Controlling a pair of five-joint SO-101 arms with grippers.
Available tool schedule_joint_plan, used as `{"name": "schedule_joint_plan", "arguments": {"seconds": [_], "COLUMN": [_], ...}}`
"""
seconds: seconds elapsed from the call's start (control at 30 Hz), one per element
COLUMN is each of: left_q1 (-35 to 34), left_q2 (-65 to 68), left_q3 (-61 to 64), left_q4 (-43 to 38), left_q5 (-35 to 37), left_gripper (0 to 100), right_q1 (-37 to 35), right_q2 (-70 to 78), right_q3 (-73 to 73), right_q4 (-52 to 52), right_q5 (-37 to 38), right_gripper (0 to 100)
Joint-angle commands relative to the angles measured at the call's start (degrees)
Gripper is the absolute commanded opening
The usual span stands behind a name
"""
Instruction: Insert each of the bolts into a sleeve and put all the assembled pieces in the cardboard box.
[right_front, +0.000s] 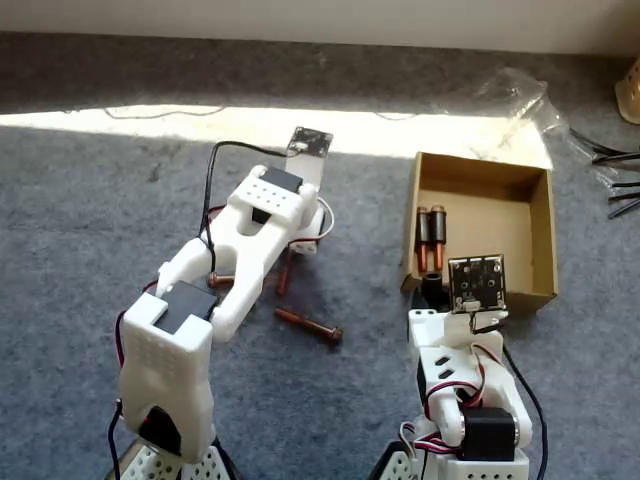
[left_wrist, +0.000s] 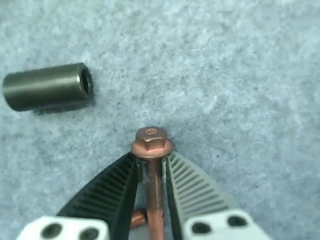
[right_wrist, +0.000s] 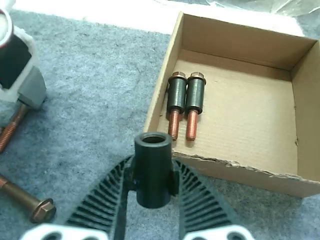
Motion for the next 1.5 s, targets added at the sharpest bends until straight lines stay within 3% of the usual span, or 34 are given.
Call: {"name": "schedule_joint_plan", "arguments": {"seconds": [0.0, 0.3, 0.67, 0.83, 1.07, 1.27, 1.47], "left_q1": [1.8, 5.7, 5.1, 2.4, -2.6, -3.6, -3.6], "left_q2": [-1.2, -10.4, -29.9, -37.5, -46.9, -56.0, -65.4], "left_q3": [-2.9, -3.6, -3.5, -3.5, -3.4, 5.1, 15.3], "left_q4": [-0.7, 0.5, 10.0, 14.4, 19.5, 19.3, 13.1], "left_q5": [-7.0, -13.5, -13.6, -19.5, -20.0, -20.0, -20.1], "left_gripper": [0, 0, 0, 0, 0, 0, 0], "right_q1": [0.3, -5.8, -6.7, -12.4, -22.0, -22.7, -22.8], "right_q2": [-0.6, -0.6, -0.6, -0.6, -0.7, -0.7, -0.7], "right_q3": [-0.6, 3.9, 9.1, 10.0, 9.7, 4.4, 2.6], "right_q4": [-2.1, -6.5, -13.8, -16.2, -16.2, -16.0, -16.2], "right_q5": [0.2, 0.2, -0.2, -0.3, -0.4, -7.1, -7.1], "right_gripper": [0.4, 0.4, 0.4, 0.4, 0.4, 0.4, 0.4]}}
